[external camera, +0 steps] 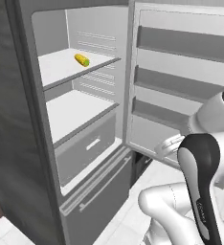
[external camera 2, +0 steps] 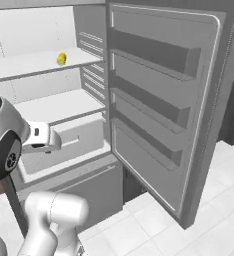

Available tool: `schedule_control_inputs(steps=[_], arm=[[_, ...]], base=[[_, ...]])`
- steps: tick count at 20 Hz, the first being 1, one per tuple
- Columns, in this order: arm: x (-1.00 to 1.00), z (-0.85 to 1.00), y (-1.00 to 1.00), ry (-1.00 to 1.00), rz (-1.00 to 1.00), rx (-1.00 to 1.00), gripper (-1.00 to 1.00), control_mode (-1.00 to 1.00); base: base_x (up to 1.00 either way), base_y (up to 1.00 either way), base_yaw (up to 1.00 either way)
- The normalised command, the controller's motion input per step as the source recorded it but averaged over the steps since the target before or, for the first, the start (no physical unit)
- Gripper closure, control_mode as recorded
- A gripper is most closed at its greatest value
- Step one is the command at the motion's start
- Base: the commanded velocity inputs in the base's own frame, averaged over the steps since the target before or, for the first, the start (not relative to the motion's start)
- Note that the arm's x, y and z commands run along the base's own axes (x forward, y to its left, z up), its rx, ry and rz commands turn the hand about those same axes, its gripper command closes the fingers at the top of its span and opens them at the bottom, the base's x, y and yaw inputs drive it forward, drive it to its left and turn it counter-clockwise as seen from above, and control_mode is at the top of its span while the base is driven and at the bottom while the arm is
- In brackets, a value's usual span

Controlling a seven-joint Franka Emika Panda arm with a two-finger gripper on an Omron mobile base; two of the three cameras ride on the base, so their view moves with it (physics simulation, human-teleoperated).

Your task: Take the cheese, fish, and corn from the fridge and place them on the plate on the dining counter to create an appetizer plate.

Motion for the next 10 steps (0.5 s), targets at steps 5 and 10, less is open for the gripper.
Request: schedule_control_inputs(steps=[5, 10], arm=[[0.00, 0.00, 0.00, 0.00, 0.00, 0.00, -1.00, 1.00], [0.00, 0.00, 0.00, 0.00, 0.00, 0.00, -1.00, 1.00]], base=[[1.00, -0.05, 0.37], [1.00, -0.11, 0.47]])
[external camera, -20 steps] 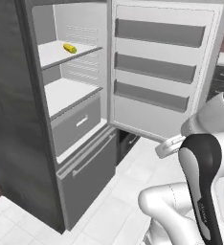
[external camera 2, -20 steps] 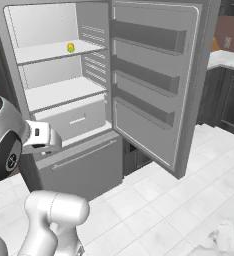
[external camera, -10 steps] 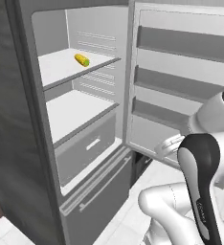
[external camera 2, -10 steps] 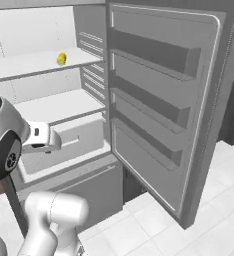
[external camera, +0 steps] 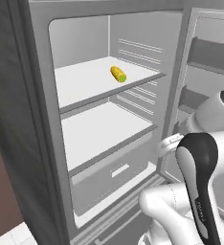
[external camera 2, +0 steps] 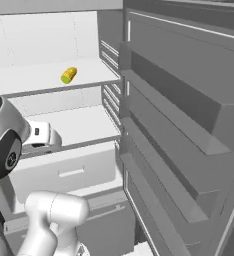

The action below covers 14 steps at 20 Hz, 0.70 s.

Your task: Take the cheese, fish, and corn from the fridge and place them on the plate on the dining counter to create an appetizer plate.

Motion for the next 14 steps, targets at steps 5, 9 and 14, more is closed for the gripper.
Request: schedule_control_inputs(steps=[5, 9, 14], arm=[[0.00, 0.00, 0.00, 0.00, 0.00, 0.00, -1.00, 1.00], [0.08, 0.00, 0.00, 0.00, 0.00, 0.00, -1.00, -1.00], [0.08, 0.12, 0.04, -0.06, 0.00, 0.00, -1.00, -1.00]], base=[[0.97, -0.08, 0.46], [0.27, 0.00, 0.05], [0.00, 0.00, 0.00]])
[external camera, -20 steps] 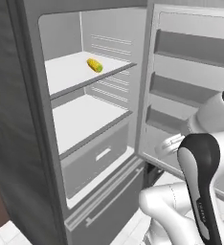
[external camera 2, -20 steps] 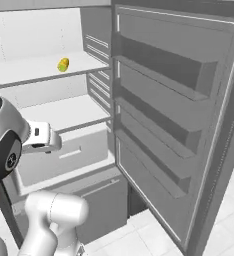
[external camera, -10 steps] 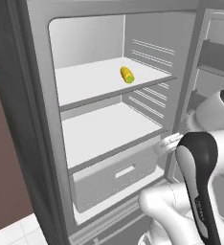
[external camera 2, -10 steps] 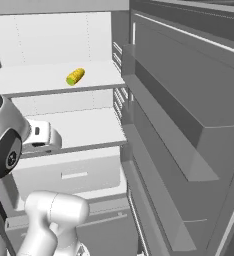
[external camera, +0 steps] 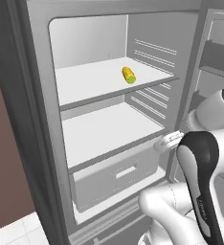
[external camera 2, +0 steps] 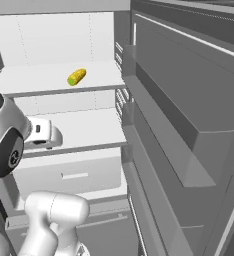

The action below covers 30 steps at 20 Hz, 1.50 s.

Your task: Take the cheese, fish, and corn from the fridge and place them on the plate on the dining counter to create an appetizer plate.

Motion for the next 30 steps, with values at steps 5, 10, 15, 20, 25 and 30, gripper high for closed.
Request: schedule_control_inputs(steps=[5, 10, 15, 20, 25, 30], arm=[[0.04, 0.60, 0.00, -0.11, -0.13, 0.00, -1.00, -1.00], [0.00, 0.48, 0.10, -0.21, -0.26, 0.05, -1.00, -1.00], [0.06, 0.43, 0.02, -0.16, -0.18, 0.18, -1.00, -1.00], [0.01, 0.36, -0.32, -0.12, 0.01, 0.29, -1.00, -1.00], [0.39, 0.30, -0.15, -0.05, 0.10, 0.18, -1.00, -1.00], [0.72, 0.34, 0.00, 0.04, 0.09, -0.02, -1.00, -1.00]], base=[[0.00, 0.00, 0.00], [0.00, 0.00, 0.00], [0.00, 0.00, 0.00], [0.00, 0.00, 0.00], [0.00, 0.00, 0.00], [0.00, 0.00, 0.00]])
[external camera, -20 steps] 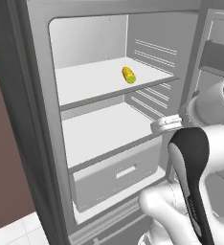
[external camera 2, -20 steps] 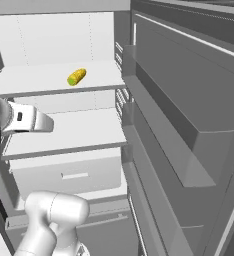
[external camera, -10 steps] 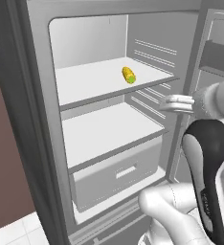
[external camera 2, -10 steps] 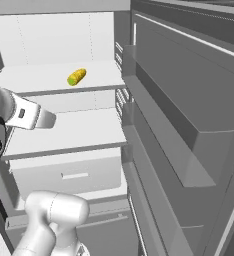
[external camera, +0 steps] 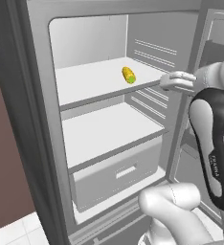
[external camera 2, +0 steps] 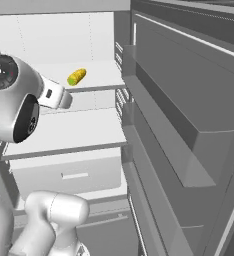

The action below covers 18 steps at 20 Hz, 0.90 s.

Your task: Take the cheese, fish, and corn from the fridge and place them on the plate on the dining counter to create an appetizer plate.

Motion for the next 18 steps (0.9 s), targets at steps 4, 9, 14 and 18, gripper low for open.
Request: schedule_control_inputs(steps=[4, 9, 14, 18], arm=[[0.76, 0.23, 0.11, 0.10, 0.03, -0.11, -1.00, -1.00], [0.60, -0.03, 0.35, -0.02, 0.00, -0.22, -1.00, -1.00], [0.57, 0.00, 0.08, 0.00, 0.00, -0.13, -1.00, -1.00], [0.53, -0.16, 0.00, 0.00, 0.00, -0.04, -1.00, -1.00]], base=[[0.00, 0.00, 0.00], [0.00, 0.00, 0.00], [0.00, 0.00, 0.00], [0.00, 0.00, 0.00]])
